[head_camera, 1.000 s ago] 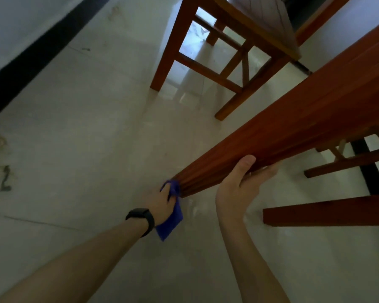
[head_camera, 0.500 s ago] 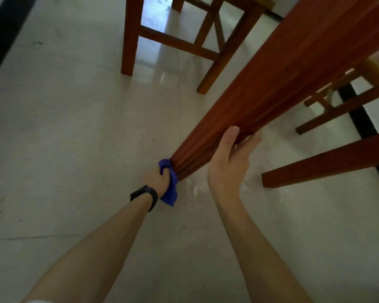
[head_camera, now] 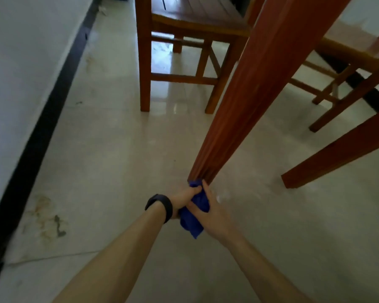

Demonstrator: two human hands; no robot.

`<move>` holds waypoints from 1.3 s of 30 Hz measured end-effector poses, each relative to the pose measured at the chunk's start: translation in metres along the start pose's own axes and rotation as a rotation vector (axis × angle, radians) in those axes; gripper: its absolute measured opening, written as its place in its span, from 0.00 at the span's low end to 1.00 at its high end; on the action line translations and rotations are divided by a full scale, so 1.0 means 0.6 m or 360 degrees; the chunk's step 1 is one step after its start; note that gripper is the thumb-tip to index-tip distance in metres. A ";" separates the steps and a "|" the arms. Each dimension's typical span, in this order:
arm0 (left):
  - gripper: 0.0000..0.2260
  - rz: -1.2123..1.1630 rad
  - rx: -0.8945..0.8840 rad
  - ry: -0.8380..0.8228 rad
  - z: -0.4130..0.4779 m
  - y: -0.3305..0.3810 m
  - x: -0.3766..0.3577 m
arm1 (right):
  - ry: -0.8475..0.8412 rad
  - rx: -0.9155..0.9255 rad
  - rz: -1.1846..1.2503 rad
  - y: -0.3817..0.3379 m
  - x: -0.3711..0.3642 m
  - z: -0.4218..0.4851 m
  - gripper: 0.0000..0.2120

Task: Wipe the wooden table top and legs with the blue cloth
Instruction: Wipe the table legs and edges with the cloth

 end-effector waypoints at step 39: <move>0.14 0.0175 -0.1543 0.0378 -0.313 0.380 -0.117 | -0.0079 0.0418 -0.1431 -0.243 0.208 -0.020 0.18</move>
Point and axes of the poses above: each hand's wrist, its own z-axis towards the middle knuckle, its own x-axis out of the back of the hand, y = z × x, the point moved 9 cm from there along z, towards the middle knuckle, and after that the axes turned 1 degree about z, right-handed, at the moved point
